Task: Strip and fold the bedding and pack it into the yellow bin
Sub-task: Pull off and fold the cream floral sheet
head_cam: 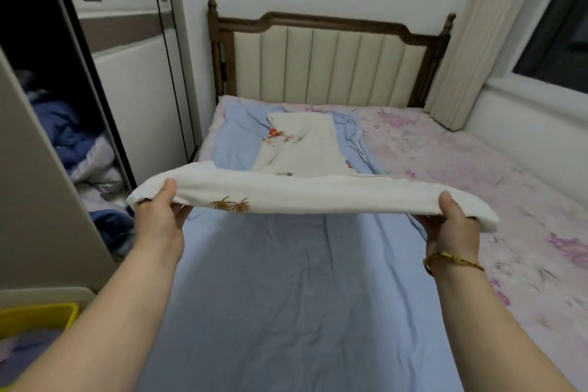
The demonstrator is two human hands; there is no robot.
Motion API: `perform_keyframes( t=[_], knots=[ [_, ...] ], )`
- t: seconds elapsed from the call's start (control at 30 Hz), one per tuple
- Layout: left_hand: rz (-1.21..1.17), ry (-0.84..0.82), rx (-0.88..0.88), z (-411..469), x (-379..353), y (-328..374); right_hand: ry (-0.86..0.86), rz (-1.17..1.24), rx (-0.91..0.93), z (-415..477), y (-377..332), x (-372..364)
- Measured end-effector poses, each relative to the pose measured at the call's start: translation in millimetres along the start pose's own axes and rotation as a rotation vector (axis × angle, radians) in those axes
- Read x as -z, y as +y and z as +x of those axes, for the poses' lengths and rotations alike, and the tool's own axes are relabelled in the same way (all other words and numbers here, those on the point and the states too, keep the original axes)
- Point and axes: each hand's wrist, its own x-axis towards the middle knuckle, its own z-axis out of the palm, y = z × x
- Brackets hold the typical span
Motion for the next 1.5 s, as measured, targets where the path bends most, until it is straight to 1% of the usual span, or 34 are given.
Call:
perform_keyframes(
  t=[0.07,0.1,0.17,0.23,0.27,0.33,0.4,0.47,0.53,0.63,0.77,0.9,1.0,1.13,1.27,1.37,1.43,1.5],
  knots=[
    [-0.014,-0.014,-0.032,-15.0,3.8,13.7,-0.049,-0.059,0.027,-17.1,-17.4,-1.3],
    [-0.02,-0.025,-0.061,-26.2,7.9,20.1,-0.046,-0.068,0.061,-27.8,-26.6,-0.6],
    [-0.032,-0.028,-0.141,-42.7,16.7,28.8,0.024,0.003,0.165,-42.1,-43.1,1.7],
    [-0.064,-0.016,-0.194,-61.2,25.4,36.8,0.047,0.082,0.251,-57.0,-57.9,2.4],
    [-0.069,-0.007,-0.216,-68.1,29.6,38.6,0.039,0.057,0.27,-64.1,-61.0,3.1],
    [-0.064,0.012,-0.227,-75.1,34.4,38.9,0.021,-0.09,0.258,-73.2,-57.4,8.5],
    [-0.03,0.041,-0.229,-79.1,41.1,34.5,0.06,-0.193,0.249,-80.6,-44.9,19.0],
    [-0.019,0.066,-0.239,-81.9,48.2,29.4,0.114,-0.183,0.245,-84.8,-32.4,30.3],
    [-0.018,0.1,-0.244,-84.9,57.7,22.3,0.147,-0.198,0.226,-89.4,-18.4,39.6],
    [0.021,0.15,-0.202,-83.4,79.5,3.0,0.138,-0.345,0.154,-95.4,7.1,57.5],
    [0.127,0.254,-0.063,-73.8,117.9,-45.7,0.147,-0.514,-0.04,-103.1,57.0,95.5],
    [0.202,0.351,0.007,-66.5,129.1,-79.2,0.172,-0.615,-0.19,-102.1,91.3,118.2],
    [0.245,0.358,0.035,-51.0,123.4,-90.5,0.18,-0.639,-0.23,-85.7,101.4,117.4],
    [0.274,0.318,0.046,-14.6,94.9,-99.2,0.18,-0.649,-0.196,-47.8,107.2,94.1],
    [0.398,0.314,0.076,49.1,49.2,-111.8,0.084,-0.676,-0.214,15.7,123.2,54.2],
    [0.478,0.248,0.168,112.2,22.6,-135.8,0.059,-0.7,-0.259,79.7,156.0,30.1],
    [0.675,0.129,0.204,150.7,17.0,-162.5,-0.003,-0.778,-0.301,112.9,182.6,21.3],
    [0.969,0.036,0.265,173.0,26.1,-191.8,-0.14,-0.927,-0.368,130.7,213.4,27.8]
  ],
)
